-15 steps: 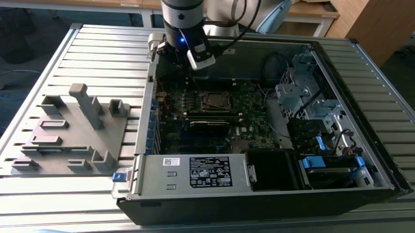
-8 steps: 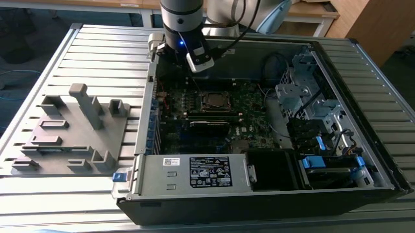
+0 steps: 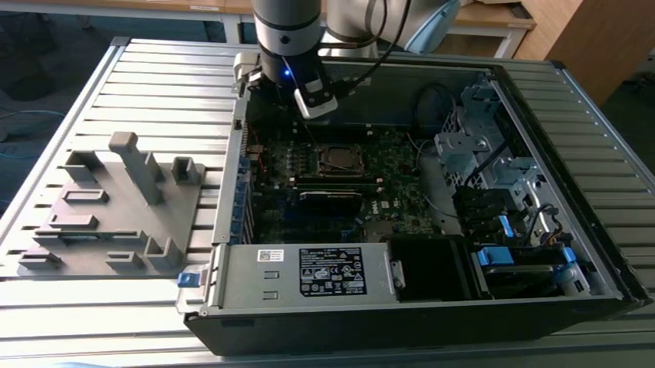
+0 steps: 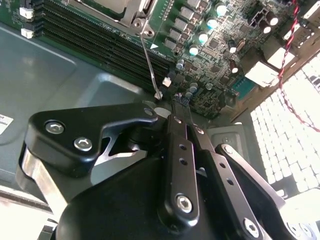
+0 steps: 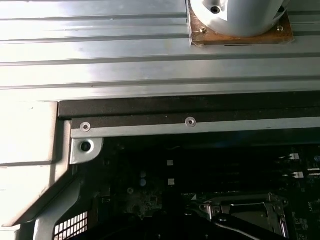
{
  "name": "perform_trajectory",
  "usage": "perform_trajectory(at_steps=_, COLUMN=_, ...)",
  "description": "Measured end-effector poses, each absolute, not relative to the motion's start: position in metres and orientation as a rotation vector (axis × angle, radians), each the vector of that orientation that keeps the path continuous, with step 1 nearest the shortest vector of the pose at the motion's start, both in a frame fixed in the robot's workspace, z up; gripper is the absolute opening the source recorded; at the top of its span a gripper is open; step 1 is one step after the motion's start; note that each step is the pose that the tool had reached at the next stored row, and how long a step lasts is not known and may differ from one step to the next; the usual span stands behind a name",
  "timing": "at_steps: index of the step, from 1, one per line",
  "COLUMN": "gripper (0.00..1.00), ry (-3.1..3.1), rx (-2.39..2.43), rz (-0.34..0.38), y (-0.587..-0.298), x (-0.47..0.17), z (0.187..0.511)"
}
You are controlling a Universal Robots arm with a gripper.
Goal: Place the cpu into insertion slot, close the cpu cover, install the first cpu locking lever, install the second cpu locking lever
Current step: 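Install the first cpu locking lever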
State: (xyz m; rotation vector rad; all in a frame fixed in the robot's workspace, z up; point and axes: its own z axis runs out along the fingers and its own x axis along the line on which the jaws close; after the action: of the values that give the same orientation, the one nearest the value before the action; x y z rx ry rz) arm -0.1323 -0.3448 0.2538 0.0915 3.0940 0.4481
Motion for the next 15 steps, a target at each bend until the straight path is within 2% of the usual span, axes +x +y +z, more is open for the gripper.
perform_trajectory(at_steps=15, gripper=0.11, ry=3.095, rx=0.092, rz=0.452, y=-0.345, x=-0.115, z=0.252)
